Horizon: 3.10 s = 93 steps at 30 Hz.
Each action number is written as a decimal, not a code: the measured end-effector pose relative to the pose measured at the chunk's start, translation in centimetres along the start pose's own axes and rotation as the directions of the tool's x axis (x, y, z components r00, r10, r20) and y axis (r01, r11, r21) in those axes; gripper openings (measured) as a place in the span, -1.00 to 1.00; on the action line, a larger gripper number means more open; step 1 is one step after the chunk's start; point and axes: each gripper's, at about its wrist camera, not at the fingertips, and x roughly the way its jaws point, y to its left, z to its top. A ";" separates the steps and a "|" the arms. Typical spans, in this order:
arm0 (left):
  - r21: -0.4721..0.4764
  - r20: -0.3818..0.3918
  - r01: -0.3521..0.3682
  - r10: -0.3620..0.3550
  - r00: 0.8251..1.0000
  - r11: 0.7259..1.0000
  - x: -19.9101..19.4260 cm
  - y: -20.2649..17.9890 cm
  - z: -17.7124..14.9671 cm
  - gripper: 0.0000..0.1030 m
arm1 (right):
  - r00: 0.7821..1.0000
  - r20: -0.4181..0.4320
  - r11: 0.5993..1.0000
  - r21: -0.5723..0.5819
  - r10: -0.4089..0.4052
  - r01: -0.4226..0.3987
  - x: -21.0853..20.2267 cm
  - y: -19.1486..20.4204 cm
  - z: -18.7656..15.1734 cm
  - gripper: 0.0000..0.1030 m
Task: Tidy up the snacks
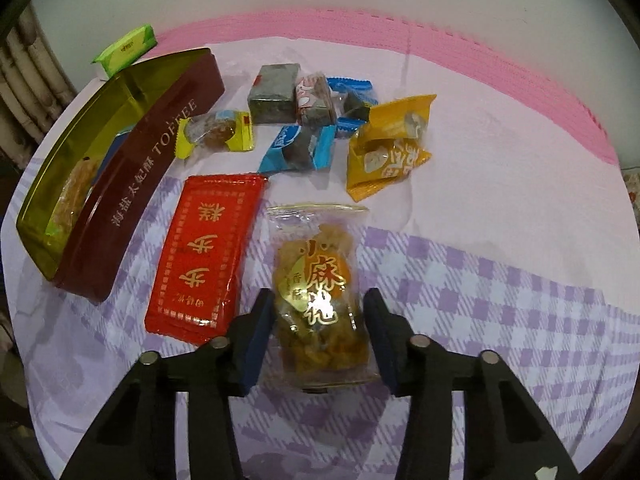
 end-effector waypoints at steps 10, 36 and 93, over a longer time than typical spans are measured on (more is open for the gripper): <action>0.138 -0.111 0.158 -0.143 0.983 0.978 1.2 -9.8 0.4 0.34 | 0.994 0.036 0.988 0.115 -0.105 0.100 -0.2 -6.2 -0.8 -0.24; 0.045 -0.398 0.140 -0.110 0.911 0.989 11.3 -18.4 0.6 0.34 | 0.996 0.000 0.976 0.197 -0.091 0.090 -0.1 -8.7 -0.5 -0.20; 0.210 -0.222 0.183 -0.135 0.966 0.961 1.4 -16.2 3.3 -0.12 | 0.995 0.000 0.976 0.195 -0.099 0.097 0.0 -8.5 -0.5 -0.16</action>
